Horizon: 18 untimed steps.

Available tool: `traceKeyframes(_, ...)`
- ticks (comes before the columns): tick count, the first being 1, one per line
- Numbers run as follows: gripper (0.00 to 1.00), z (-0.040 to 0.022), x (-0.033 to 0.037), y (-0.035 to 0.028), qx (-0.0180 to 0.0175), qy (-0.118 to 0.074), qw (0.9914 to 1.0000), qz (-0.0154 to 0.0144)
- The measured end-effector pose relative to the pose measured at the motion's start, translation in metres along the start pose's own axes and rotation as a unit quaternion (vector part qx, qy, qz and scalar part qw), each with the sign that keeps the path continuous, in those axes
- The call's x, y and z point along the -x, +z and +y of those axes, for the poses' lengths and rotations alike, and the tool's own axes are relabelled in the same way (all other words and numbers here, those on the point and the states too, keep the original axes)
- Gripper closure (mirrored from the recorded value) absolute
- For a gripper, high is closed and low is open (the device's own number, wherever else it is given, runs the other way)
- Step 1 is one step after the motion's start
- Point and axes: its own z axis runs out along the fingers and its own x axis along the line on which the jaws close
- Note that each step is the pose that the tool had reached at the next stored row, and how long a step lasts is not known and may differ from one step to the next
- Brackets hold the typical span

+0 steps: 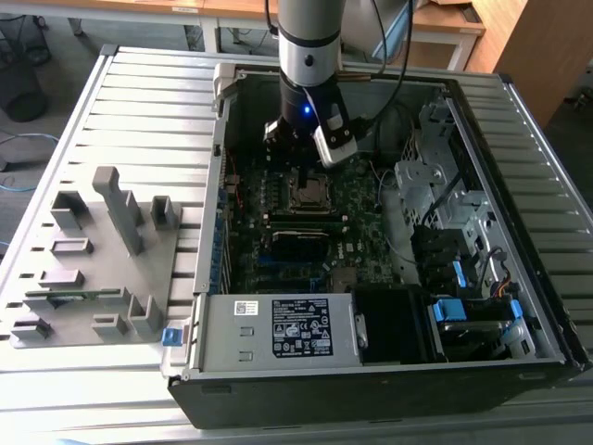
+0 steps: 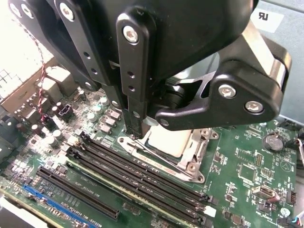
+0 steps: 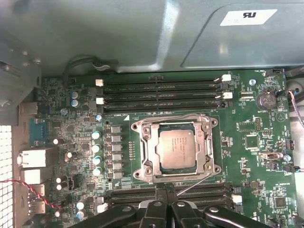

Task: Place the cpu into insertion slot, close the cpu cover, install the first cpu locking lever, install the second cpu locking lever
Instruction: 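Install the second cpu locking lever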

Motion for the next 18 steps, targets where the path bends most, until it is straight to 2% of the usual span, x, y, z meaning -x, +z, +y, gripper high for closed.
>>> traceKeyframes(9, 0.90, -0.0065, 0.0004, 0.0008, 0.0000, 0.000, 1.00000, -0.0001)
traceKeyframes(14, 0.90, -0.0073, -0.0006, 0.0079, -0.0001, 0.000, 1.00000, 0.0000)
traceKeyframes(18, 0.90, -0.0080, -0.0060, 0.0129, -0.0001, 0.000, 1.00000, 0.0000)
